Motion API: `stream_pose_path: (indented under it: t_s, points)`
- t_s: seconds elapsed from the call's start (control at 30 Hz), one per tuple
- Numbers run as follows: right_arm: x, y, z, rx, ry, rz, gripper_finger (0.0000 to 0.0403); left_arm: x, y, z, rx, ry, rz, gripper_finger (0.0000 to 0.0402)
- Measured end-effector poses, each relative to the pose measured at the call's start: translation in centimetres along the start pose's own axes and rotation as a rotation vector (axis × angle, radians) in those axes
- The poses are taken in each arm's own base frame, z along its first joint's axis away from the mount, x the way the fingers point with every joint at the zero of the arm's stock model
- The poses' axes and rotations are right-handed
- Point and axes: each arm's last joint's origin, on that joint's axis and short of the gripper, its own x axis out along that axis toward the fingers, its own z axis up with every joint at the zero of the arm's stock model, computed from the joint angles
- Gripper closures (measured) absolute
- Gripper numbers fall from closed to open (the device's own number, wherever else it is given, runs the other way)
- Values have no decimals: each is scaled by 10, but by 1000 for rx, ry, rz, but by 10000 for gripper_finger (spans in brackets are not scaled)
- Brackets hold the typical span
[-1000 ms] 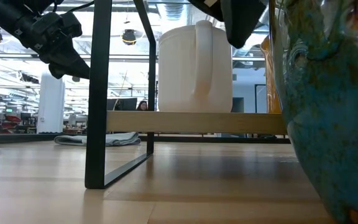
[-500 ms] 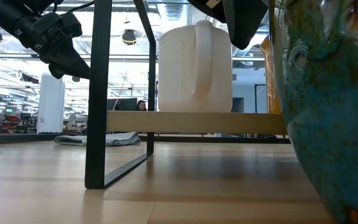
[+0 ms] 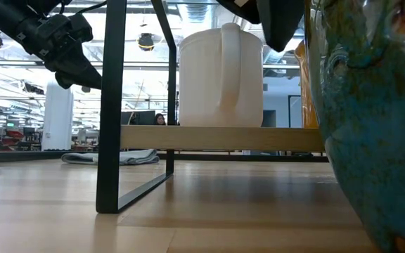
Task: Stack small to large cups/mugs on shelf
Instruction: Put the green mug on the shelf
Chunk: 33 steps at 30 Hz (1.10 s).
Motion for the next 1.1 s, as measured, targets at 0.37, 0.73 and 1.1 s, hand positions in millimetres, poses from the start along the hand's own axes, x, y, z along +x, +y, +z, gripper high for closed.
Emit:
stream_pose_path:
  t_s: [0.37, 0.73, 1.1]
  points:
    - [0, 3, 0, -6, 1, -7, 186, 0, 0, 0, -1, 0, 0, 281]
    - [0, 5, -1, -13, 7, -7, 326, 0, 0, 0, -2, 0, -1, 281]
    - [0, 5, -1, -9, 6, 0, 374, 0, 0, 0, -3, 0, -1, 281]
